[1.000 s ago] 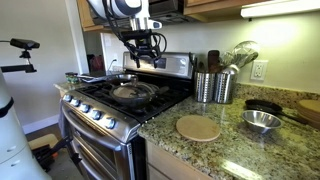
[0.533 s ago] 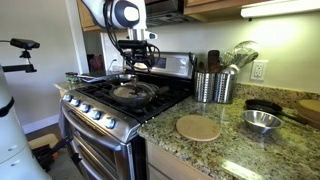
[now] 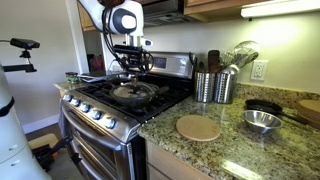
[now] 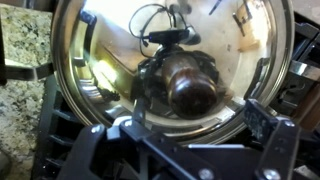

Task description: Uncover the pan

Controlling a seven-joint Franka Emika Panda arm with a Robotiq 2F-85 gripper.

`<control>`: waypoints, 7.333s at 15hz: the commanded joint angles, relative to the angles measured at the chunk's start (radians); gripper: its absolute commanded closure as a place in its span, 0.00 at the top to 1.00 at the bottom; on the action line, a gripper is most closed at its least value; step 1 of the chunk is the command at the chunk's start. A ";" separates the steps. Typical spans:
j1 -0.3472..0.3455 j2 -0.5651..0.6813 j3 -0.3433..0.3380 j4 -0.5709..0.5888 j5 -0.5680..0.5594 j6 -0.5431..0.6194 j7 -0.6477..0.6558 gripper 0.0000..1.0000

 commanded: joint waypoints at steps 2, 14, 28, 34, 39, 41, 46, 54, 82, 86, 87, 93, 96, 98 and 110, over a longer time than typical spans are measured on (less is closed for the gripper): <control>0.001 0.011 0.006 0.012 0.014 -0.058 -0.007 1.00; -0.001 0.004 0.008 0.005 -0.017 -0.094 -0.002 0.78; -0.001 -0.009 0.008 0.006 -0.092 -0.085 -0.018 0.21; 0.004 -0.113 0.020 -0.040 -0.197 -0.003 0.000 0.21; -0.012 -0.184 -0.011 -0.043 -0.216 -0.012 -0.016 0.21; -0.027 -0.211 -0.037 -0.047 -0.216 -0.019 -0.016 0.21; -0.085 -0.267 -0.118 -0.057 -0.228 -0.043 -0.016 0.21; -0.212 -0.284 -0.251 -0.048 -0.274 -0.081 -0.024 0.21; -0.355 0.257 -0.262 0.069 -0.012 0.271 -0.046 0.21; -0.370 0.284 -0.241 0.083 0.005 0.254 -0.044 0.21; -0.371 0.283 -0.239 0.073 0.006 0.245 -0.038 0.21; -0.360 0.283 -0.243 0.030 -0.029 0.252 -0.005 0.21; -0.346 0.263 -0.257 0.028 -0.069 0.244 0.020 0.73; -0.335 0.237 -0.268 0.023 -0.118 0.224 0.044 0.84; -0.281 -0.078 -0.248 -0.071 -0.299 0.144 0.139 1.00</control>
